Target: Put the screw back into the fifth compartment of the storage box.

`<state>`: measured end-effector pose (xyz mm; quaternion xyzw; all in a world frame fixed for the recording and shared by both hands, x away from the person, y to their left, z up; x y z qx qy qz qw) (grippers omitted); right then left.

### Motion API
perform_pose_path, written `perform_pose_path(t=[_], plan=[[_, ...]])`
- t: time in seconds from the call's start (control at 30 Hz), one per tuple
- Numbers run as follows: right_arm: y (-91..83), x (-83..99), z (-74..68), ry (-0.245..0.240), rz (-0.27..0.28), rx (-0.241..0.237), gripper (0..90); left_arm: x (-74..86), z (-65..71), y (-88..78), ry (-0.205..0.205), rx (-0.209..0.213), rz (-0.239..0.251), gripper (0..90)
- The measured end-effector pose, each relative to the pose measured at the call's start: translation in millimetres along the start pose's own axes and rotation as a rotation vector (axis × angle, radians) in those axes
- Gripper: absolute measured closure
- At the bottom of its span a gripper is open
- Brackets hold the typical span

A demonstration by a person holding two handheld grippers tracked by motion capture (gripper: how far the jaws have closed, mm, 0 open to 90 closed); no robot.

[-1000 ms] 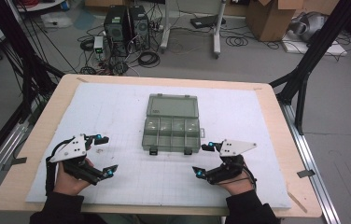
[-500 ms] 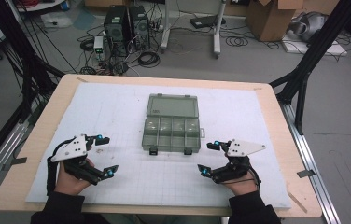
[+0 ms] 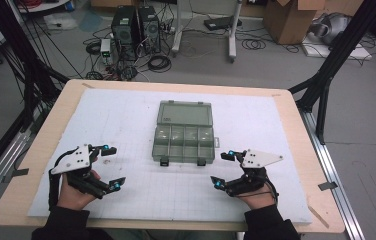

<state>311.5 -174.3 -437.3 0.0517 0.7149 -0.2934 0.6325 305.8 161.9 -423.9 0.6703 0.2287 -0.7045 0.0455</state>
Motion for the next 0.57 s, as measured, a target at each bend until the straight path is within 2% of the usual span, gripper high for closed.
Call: perform_pose_path(t=[0.17, 0.57], plan=[[-0.7, -0.6, 0.5, 0.0, 0.004, 0.005, 13.7, 1.1, 0.1, 0.9, -0.013, 0.005, 0.003, 1.7], [0.6, -0.3, -0.7, 0.0, -0.006, -0.004, 13.8, 1.8, -1.8, -0.2, -0.009, -0.004, -0.003, 1.7]])
Point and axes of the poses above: each handheld gripper's, and its own axes: y roughly forward along the jaws, x roughly out of its underside, z roughly to its right, the point moved 8 cm from there along y, roughly forward along the jaws, and after that the axes turned 3 degrees about x, right-handed, at the moved point
